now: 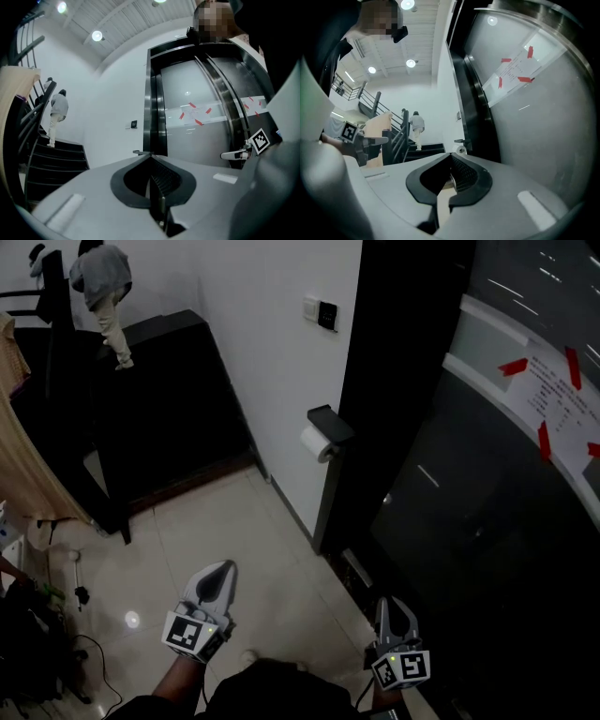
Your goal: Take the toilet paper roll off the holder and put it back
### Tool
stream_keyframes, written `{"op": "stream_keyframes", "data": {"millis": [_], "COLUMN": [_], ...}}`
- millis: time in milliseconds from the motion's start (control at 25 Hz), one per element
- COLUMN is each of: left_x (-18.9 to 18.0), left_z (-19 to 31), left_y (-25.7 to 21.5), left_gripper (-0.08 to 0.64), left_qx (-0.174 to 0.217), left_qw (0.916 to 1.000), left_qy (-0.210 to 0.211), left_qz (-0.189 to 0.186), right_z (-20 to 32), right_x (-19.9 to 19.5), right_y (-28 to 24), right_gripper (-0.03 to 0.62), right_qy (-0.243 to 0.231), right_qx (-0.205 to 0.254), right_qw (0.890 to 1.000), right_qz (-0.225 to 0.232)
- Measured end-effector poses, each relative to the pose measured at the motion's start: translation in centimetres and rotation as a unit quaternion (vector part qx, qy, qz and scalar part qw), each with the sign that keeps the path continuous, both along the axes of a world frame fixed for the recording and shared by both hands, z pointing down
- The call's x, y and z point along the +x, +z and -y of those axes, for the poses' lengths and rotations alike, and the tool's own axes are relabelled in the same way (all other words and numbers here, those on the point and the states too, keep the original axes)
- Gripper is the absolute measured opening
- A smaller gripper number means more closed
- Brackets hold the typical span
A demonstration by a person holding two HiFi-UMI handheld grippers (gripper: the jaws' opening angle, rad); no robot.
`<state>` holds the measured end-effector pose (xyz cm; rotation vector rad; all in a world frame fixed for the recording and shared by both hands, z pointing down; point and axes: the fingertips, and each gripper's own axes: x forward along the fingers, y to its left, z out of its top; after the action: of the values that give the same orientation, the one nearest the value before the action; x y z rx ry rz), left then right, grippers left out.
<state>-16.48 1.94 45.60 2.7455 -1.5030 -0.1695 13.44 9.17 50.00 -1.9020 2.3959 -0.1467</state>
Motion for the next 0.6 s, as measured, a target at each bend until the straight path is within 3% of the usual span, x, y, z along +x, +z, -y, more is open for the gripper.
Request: {"op": "stream_keyframes", "data": {"millis": [280, 600], "left_x": [-5.5, -8.0], "left_z": [-0.5, -0.2], "left_y": [0.3, 0.9], "left_gripper": [0.002, 0.002], "left_qx": [0.001, 0.007], "left_qw": [0.9999, 0.9997], "left_qy": [-0.012, -0.021], "left_qz": [0.005, -0.002], "right_z": [1.2, 1.9], "right_x": [-5.8, -7.8], "right_y": [0.1, 0.2], "right_gripper": [0.014, 0.012], "right_qy": [-0.031, -0.035], "right_qx": [-0.001, -0.008], "right_qw": [1.000, 0.999], "right_qz": [-0.002, -0.009]}}
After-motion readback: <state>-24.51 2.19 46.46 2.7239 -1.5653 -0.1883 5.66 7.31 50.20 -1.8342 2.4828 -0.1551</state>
